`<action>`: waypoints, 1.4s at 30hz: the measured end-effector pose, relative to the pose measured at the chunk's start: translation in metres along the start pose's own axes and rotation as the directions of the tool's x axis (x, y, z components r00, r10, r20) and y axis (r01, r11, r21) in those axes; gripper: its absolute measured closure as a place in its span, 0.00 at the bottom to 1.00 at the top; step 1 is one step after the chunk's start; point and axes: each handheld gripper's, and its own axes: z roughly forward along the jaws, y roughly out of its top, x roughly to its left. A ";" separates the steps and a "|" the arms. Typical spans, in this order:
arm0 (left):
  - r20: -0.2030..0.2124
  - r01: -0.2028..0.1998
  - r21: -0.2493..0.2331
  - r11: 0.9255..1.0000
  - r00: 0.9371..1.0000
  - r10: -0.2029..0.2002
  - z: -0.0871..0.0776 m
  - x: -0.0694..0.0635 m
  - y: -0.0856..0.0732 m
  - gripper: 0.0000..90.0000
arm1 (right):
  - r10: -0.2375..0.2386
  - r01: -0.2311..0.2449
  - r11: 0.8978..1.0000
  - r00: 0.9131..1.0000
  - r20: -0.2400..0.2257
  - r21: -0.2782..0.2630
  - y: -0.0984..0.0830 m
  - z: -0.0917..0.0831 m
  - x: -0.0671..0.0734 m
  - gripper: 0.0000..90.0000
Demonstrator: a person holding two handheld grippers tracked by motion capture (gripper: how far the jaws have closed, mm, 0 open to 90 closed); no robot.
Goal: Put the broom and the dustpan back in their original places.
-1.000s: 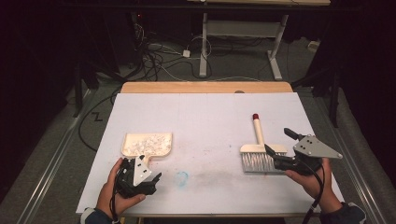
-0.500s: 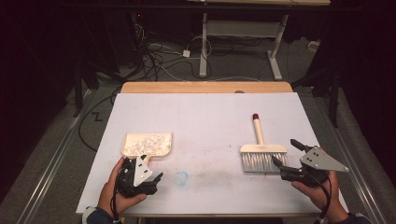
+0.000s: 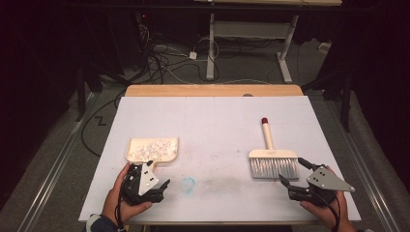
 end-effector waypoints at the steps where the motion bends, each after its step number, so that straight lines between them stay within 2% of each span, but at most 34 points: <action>1: 0.002 0.002 0.000 1.000 1.000 -0.002 0.000 0.000 0.000 0.21 | 0.004 -0.004 1.000 1.000 -0.004 0.001 0.000 0.000 0.000 0.21; 6: -0.002 -0.012 -0.003 1.000 1.000 0.012 0.001 -0.002 0.000 0.21 | -0.017 0.017 1.000 1.000 -0.008 0.015 0.000 0.000 0.004 0.21; 14: 0.007 -0.018 0.006 1.000 1.000 0.018 0.002 -0.004 -0.001 0.21 | -0.032 0.032 0.999 0.999 -0.005 -0.002 0.005 -0.001 0.008 0.21; 35: 0.022 -0.017 0.007 1.000 1.000 0.017 0.005 -0.004 0.001 0.20 | -0.006 0.006 1.000 1.000 -0.001 -0.022 0.006 -0.006 0.006 0.22; 42: 0.021 -0.019 0.013 1.000 1.000 0.018 0.007 -0.004 0.001 0.20 | -0.004 0.004 1.000 1.000 0.001 -0.014 0.005 -0.005 0.004 0.22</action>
